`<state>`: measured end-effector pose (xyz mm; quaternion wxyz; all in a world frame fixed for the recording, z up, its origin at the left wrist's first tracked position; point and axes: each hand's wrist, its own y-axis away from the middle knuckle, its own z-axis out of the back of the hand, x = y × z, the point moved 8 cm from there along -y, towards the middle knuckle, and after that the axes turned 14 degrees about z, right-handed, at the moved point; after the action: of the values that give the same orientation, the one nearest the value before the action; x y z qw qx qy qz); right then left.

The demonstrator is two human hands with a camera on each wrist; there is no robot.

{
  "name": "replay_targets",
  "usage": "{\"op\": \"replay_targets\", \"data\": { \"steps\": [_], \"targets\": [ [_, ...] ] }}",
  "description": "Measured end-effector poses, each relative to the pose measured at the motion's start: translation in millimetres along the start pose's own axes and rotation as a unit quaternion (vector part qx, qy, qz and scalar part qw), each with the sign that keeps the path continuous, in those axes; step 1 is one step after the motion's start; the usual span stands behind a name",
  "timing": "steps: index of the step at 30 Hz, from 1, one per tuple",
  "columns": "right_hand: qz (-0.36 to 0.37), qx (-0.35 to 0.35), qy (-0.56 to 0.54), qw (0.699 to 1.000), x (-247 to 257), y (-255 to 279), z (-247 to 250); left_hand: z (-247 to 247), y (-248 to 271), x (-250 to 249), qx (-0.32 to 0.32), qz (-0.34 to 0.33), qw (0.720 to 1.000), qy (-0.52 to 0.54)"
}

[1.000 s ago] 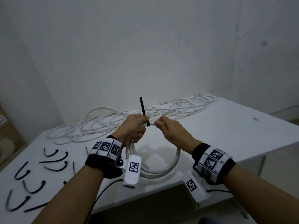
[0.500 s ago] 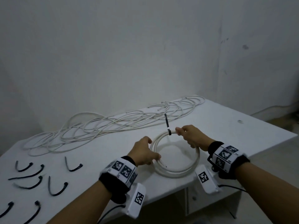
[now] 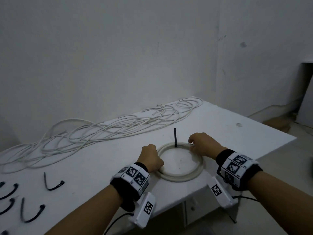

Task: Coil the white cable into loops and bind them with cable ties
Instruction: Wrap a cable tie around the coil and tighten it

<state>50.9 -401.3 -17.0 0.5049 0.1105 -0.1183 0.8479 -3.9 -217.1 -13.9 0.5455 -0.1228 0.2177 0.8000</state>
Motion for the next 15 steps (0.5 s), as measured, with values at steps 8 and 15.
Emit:
{"op": "replay_targets", "data": {
  "steps": [8,15],
  "targets": [
    [-0.009,0.068,-0.024,0.997,5.4,1.8,8.4,8.1,-3.4,0.3,0.017,-0.015,0.999,-0.023],
    [0.029,0.013,-0.098,0.995,29.1,-46.5,52.6,70.7,-34.6,5.8,-0.040,-0.012,0.999,-0.018]
  ]
}}
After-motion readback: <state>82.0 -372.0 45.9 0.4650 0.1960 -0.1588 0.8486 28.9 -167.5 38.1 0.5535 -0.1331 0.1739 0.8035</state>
